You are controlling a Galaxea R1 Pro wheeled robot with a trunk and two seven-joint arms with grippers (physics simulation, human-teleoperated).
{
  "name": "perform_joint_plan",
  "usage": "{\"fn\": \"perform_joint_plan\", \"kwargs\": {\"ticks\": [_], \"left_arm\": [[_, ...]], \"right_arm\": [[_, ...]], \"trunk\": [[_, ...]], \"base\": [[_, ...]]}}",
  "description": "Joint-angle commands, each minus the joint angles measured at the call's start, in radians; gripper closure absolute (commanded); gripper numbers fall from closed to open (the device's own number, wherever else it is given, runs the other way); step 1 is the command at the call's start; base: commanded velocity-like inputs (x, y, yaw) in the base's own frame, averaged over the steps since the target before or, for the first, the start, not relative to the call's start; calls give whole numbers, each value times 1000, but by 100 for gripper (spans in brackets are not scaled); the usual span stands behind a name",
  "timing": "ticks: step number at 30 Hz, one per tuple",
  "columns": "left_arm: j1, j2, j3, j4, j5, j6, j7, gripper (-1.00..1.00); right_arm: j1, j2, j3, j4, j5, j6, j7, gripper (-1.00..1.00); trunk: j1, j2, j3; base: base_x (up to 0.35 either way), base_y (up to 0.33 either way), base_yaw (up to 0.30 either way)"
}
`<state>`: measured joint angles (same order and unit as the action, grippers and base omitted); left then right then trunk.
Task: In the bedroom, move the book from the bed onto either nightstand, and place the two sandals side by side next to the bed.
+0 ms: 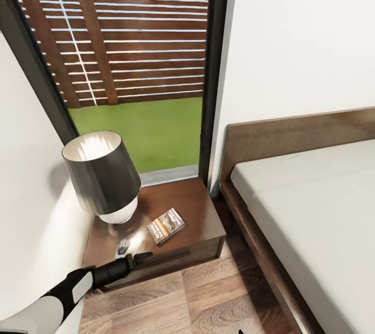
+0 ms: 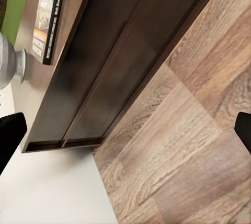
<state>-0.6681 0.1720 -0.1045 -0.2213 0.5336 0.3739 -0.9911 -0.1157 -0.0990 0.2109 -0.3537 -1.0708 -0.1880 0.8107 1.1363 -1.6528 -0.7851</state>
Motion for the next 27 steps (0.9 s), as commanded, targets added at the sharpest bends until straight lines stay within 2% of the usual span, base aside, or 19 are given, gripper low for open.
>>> {"fn": "perform_joint_plan", "kwargs": {"ticks": [1, 18, 27], "left_arm": [[0, -5, -7, 12, 10, 0, -2, -100], [32, -26, -7, 47, 8, -27, -5, -100], [45, -23, -7, 48, 7, -42, -5, -100]], "right_arm": [[-1, -1, 8, 1, -8, -7, 1, -100], [-1, -1, 8, 1, -7, -7, 0, -100], [-1, -1, 8, 1, -8, -8, 1, -100]], "trunk": [[0, 0, 1], [0, 0, 27], [0, 0, 41]], "base": [[0, 0, 0], [0, 0, 0], [0, 0, 0]]}}
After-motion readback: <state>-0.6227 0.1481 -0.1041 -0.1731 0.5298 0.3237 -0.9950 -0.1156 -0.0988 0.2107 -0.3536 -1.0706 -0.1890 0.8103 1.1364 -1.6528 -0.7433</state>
